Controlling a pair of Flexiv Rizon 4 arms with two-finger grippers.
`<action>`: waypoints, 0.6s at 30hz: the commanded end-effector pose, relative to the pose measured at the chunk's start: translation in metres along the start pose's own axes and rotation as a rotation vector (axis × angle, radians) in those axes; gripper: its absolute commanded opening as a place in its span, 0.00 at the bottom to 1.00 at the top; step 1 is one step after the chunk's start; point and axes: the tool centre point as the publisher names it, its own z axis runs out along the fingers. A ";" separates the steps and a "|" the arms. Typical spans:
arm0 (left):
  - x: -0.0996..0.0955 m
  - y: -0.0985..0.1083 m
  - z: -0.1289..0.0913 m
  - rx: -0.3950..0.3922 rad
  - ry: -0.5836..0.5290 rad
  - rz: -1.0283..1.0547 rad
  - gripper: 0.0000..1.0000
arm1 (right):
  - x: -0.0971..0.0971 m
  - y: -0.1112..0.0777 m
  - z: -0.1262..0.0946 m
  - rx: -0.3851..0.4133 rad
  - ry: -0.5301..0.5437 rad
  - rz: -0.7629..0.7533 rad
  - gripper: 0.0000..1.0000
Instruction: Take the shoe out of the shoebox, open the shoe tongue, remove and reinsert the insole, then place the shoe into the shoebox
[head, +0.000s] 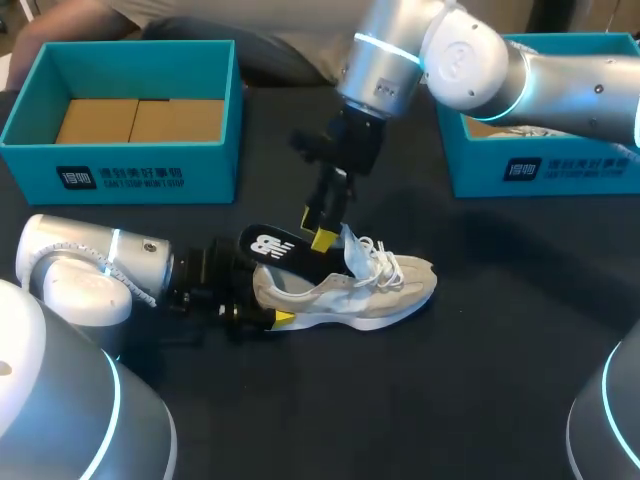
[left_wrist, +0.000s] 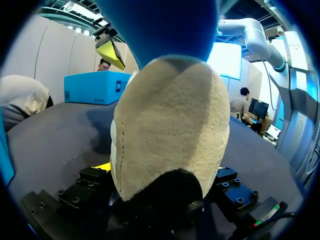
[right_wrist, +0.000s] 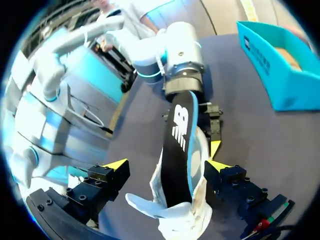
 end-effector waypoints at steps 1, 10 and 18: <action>-0.001 0.003 0.003 -0.004 -0.002 -0.001 0.00 | -0.009 0.002 0.002 0.003 0.058 0.034 1.00; -0.001 0.003 0.003 -0.004 -0.002 -0.001 0.00 | -0.008 0.005 0.006 -0.001 0.100 0.091 1.00; -0.001 0.003 0.003 -0.004 -0.002 -0.001 0.00 | -0.005 0.011 0.018 -0.001 0.127 0.100 1.00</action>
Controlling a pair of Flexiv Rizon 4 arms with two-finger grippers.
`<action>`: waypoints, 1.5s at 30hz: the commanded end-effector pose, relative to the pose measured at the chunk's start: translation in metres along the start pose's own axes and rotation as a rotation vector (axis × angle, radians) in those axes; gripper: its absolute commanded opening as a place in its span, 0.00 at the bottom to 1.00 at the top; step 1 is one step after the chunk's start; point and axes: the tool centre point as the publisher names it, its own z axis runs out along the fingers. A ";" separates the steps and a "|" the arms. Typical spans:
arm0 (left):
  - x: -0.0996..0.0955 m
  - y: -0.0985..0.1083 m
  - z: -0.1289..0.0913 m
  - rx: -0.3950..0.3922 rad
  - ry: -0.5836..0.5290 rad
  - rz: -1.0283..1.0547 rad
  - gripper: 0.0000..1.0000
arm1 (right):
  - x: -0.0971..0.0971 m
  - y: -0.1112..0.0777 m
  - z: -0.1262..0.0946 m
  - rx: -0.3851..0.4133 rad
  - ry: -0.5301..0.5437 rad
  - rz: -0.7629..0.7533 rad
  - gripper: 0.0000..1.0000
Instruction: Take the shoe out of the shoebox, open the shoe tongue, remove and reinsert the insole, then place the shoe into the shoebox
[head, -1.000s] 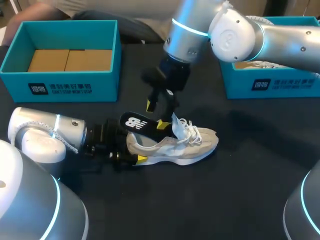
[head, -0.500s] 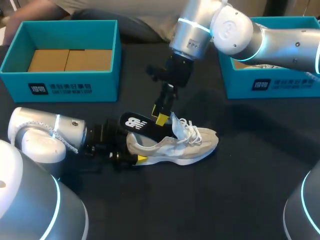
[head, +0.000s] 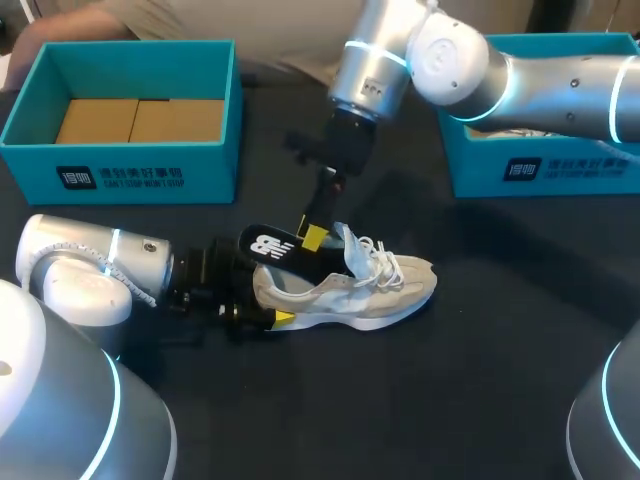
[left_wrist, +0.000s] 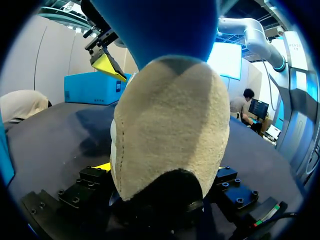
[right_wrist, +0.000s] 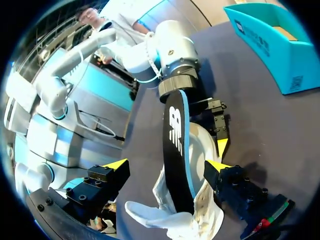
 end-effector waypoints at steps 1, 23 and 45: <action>-0.001 0.003 0.003 -0.004 -0.002 -0.001 0.00 | -0.003 0.002 0.008 0.002 0.012 0.005 1.00; -0.001 0.003 0.003 -0.004 -0.002 -0.001 0.00 | 0.001 -0.002 0.027 -0.007 0.061 0.026 0.45; -0.001 0.003 0.003 -0.004 -0.002 -0.001 0.00 | -0.013 0.006 0.032 -0.062 0.092 -0.019 0.41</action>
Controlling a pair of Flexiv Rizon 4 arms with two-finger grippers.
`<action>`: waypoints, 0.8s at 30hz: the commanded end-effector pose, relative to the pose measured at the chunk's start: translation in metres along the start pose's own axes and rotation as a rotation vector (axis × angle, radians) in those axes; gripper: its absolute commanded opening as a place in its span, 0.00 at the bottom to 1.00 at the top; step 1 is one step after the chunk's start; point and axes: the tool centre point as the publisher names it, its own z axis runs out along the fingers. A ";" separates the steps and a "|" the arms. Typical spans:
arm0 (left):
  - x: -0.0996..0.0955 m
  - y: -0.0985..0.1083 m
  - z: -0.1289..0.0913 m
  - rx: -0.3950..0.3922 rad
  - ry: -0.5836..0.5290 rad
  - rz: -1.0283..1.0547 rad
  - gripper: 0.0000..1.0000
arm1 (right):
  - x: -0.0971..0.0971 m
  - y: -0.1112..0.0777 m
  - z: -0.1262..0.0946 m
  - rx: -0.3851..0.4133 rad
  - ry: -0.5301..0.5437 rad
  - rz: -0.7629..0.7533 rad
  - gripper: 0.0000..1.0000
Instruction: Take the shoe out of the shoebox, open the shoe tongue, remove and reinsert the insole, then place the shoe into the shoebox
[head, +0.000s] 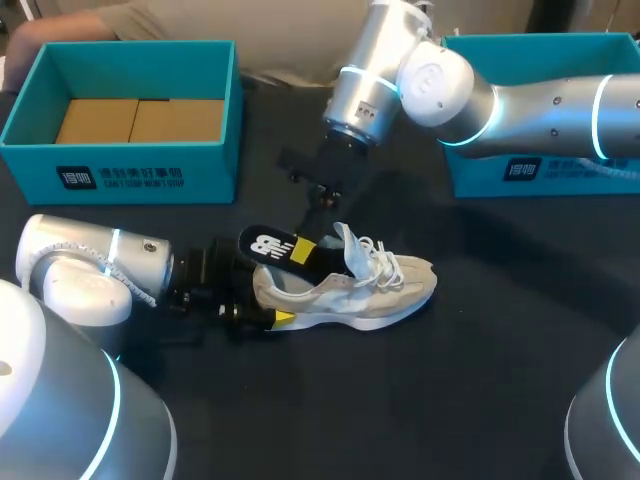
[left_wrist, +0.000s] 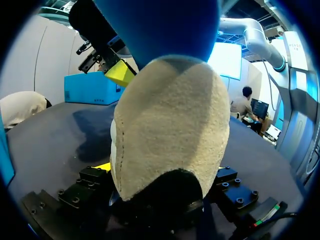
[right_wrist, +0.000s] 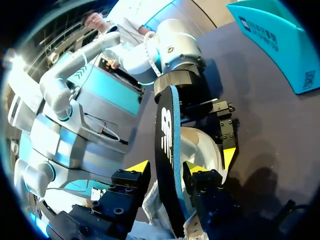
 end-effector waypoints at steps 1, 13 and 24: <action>-0.001 0.003 0.003 -0.004 -0.002 -0.001 0.00 | -0.004 0.001 0.004 -0.004 0.010 0.000 0.40; -0.001 0.003 0.003 -0.004 -0.002 -0.001 0.00 | -0.006 0.005 0.008 -0.011 0.027 -0.005 0.00; -0.001 0.003 0.003 -0.004 -0.002 -0.001 0.00 | 0.006 0.015 -0.009 -0.068 0.026 -0.034 0.00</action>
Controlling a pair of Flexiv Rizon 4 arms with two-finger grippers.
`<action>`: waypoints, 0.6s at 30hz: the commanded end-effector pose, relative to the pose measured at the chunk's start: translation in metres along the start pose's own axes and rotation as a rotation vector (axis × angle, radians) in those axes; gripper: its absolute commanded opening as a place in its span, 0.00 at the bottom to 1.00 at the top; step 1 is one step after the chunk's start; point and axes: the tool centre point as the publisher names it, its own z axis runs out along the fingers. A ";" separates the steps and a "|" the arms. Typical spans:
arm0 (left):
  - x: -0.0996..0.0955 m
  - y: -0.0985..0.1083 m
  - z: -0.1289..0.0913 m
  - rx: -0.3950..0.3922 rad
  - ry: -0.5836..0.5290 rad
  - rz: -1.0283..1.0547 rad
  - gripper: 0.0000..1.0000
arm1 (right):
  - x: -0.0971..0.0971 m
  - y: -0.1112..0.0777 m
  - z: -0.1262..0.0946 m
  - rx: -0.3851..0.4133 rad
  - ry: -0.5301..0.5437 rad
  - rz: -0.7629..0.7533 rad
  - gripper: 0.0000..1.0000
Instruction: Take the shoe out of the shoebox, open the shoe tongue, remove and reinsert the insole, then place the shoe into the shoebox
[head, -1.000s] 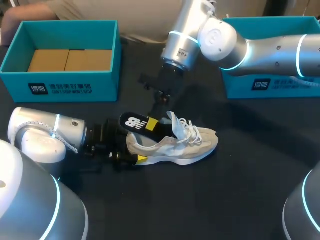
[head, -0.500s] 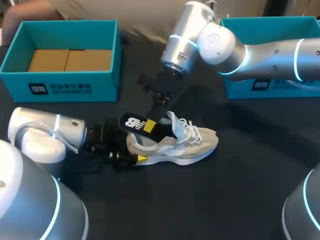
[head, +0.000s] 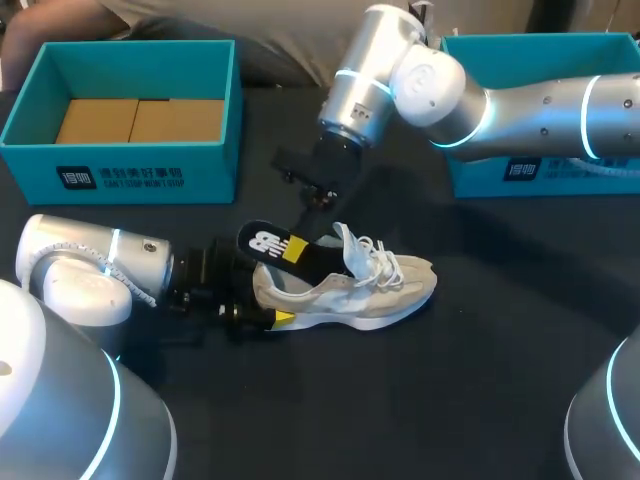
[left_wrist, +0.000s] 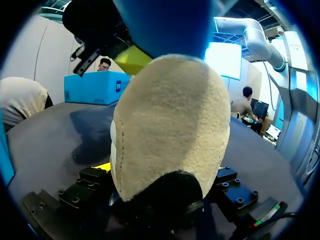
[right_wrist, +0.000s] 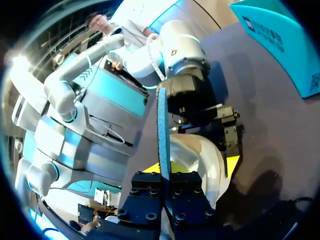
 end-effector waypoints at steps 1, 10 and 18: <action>-0.001 0.003 0.003 -0.004 -0.002 -0.001 0.00 | 0.007 0.006 -0.012 -0.047 -0.032 -0.023 0.00; -0.001 0.003 0.003 -0.004 -0.002 -0.001 0.00 | 0.023 0.047 -0.044 -0.164 -0.124 -0.116 0.00; -0.001 0.003 0.003 -0.004 -0.002 -0.001 0.00 | 0.030 0.083 -0.072 -0.214 -0.195 -0.204 0.00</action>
